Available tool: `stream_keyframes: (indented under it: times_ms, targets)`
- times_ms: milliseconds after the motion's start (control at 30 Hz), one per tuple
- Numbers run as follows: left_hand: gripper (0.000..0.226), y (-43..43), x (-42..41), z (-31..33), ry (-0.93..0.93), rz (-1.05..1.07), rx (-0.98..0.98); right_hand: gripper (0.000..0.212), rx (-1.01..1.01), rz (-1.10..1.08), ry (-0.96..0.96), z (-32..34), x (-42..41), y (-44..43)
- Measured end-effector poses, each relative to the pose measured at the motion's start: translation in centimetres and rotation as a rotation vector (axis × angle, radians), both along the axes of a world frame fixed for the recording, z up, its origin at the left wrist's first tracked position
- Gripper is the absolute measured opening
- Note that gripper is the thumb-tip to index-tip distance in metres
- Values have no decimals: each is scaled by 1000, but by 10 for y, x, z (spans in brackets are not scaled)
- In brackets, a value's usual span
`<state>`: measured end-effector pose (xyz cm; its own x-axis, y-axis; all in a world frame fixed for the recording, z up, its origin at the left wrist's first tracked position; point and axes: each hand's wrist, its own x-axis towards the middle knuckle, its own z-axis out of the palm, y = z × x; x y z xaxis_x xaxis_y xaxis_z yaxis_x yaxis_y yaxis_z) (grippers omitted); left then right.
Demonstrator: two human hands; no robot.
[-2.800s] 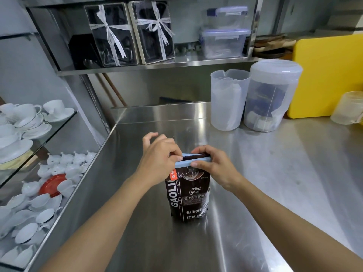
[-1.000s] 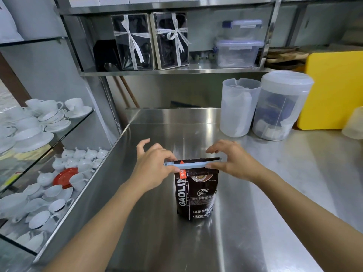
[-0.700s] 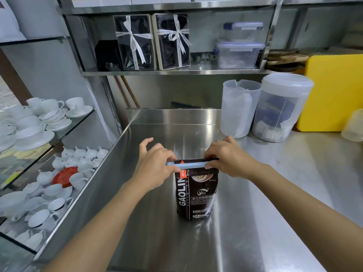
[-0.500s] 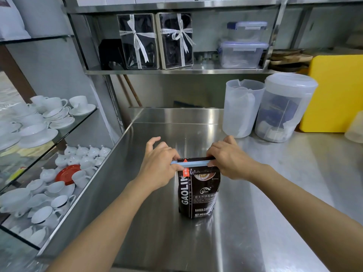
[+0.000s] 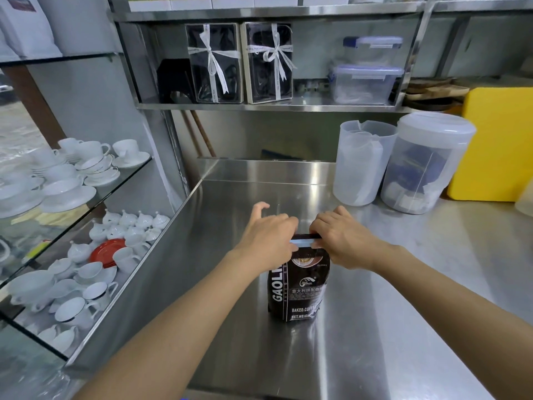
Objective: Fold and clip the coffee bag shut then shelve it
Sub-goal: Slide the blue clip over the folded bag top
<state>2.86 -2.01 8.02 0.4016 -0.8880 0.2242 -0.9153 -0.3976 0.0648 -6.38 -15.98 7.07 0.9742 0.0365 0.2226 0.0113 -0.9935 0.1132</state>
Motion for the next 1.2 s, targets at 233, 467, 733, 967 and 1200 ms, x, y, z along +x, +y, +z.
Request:
stream_keyframes:
  times_ms: [233, 467, 733, 967, 1200]
  targets:
    - [14, -3, -2, 1, -117, -33, 68, 40, 135, -39, 113, 14, -4, 3]
    - [12, -1, -3, -1, -180, -35, 96, 25, 71, -136, 158, 13, 8, 18]
    - [8, 1, -1, -10, -149, -19, 41, 21, 38, -105, 172, 14, 14, 22]
    - [10, 3, 3, -11, -47, -42, -66, 22, 190, -56, 136, 16, 15, 25]
    - [48, 38, 30, -16, 450, 74, -303, 18, 278, -142, 135, 11, 13, 21]
